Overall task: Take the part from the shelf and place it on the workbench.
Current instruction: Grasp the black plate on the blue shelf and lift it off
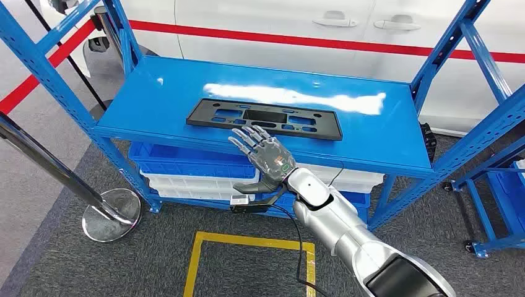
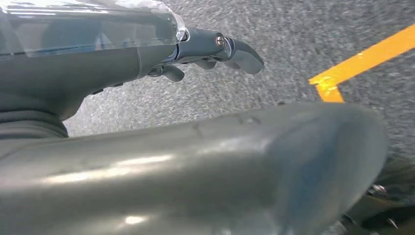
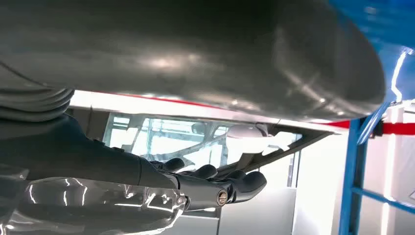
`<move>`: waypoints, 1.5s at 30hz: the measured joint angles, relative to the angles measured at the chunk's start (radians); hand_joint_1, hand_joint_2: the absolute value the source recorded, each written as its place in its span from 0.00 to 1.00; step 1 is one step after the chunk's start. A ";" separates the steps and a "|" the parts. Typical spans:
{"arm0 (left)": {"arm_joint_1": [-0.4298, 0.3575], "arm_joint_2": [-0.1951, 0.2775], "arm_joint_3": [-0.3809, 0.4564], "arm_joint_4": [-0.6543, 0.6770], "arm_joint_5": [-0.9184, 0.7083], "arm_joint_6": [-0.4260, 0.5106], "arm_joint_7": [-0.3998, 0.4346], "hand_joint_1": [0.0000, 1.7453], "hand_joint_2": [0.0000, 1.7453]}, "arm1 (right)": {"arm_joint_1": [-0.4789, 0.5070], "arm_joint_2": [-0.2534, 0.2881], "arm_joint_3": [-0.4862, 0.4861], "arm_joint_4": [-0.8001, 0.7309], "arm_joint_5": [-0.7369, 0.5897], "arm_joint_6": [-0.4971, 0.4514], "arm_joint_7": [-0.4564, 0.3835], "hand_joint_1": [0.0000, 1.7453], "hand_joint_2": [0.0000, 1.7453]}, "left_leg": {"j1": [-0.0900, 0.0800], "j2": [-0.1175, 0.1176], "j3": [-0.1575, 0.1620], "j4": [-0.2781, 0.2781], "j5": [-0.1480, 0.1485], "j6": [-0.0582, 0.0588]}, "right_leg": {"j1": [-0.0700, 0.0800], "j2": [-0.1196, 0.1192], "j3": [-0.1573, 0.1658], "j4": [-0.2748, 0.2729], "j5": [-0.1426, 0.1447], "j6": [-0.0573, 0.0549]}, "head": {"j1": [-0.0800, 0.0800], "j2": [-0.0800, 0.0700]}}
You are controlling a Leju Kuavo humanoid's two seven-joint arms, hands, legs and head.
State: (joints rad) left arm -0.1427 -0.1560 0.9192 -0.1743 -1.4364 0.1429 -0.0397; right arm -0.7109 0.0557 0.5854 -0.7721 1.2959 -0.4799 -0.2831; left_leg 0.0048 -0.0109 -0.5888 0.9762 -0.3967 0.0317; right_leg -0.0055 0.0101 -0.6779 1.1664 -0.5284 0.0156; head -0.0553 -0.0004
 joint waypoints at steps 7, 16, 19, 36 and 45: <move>-0.009 -0.008 -0.002 0.000 -0.002 -0.002 0.009 0.00 0.00 | -0.064 -0.011 -0.009 -0.008 0.003 0.057 0.017 0.00 0.00 | -0.005 -0.001 0.015 0.020 -0.031 -0.028 | 0.007 -0.001 0.049 -0.177 0.141 -0.032 | 0.000 0.000; -0.015 -0.007 -0.009 0.000 -0.007 -0.005 0.006 0.00 0.00 | -0.169 -0.014 -0.012 0.051 0.034 0.141 0.072 0.00 0.00 | 0.007 0.005 -0.096 0.207 -0.088 -0.053 | 0.003 -0.001 0.069 -0.171 0.125 -0.048 | 0.000 0.000; -0.020 -0.007 -0.014 0.000 -0.007 -0.005 0.006 0.00 0.00 | -0.207 -0.015 -0.013 0.103 0.036 0.149 0.084 0.00 0.25 | 0.001 0.005 -0.025 0.037 -0.022 -0.039 | 0.004 0.000 0.069 -0.166 0.120 -0.038 | 0.000 0.000; -0.016 -0.011 -0.019 0.000 0.012 -0.002 -0.005 0.00 0.00 | -0.261 -0.014 -0.013 0.324 0.087 0.194 0.157 0.00 1.00 | -0.002 0.002 -0.016 0.032 -0.020 -0.026 | 0.000 -0.005 0.052 -0.148 0.113 -0.011 | 0.000 0.000; -0.009 -0.010 -0.019 -0.001 0.015 0.001 -0.005 0.00 0.00 | -0.267 -0.005 -0.002 0.384 0.122 0.257 0.201 0.00 1.00 | 0.006 0.005 -0.139 0.300 -0.135 -0.057 | -0.003 -0.007 0.059 -0.156 0.116 -0.042 | 0.000 0.000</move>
State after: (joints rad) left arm -0.1522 -0.1659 0.8999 -0.1755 -1.4219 0.1436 -0.0451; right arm -0.9779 0.0510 0.5829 -0.3879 1.4179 -0.2232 -0.0820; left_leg 0.0108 -0.0056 -0.7281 1.2759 -0.5321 -0.0258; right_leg -0.0081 0.0028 -0.6184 1.0101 -0.4127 -0.0260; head -0.0553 -0.0004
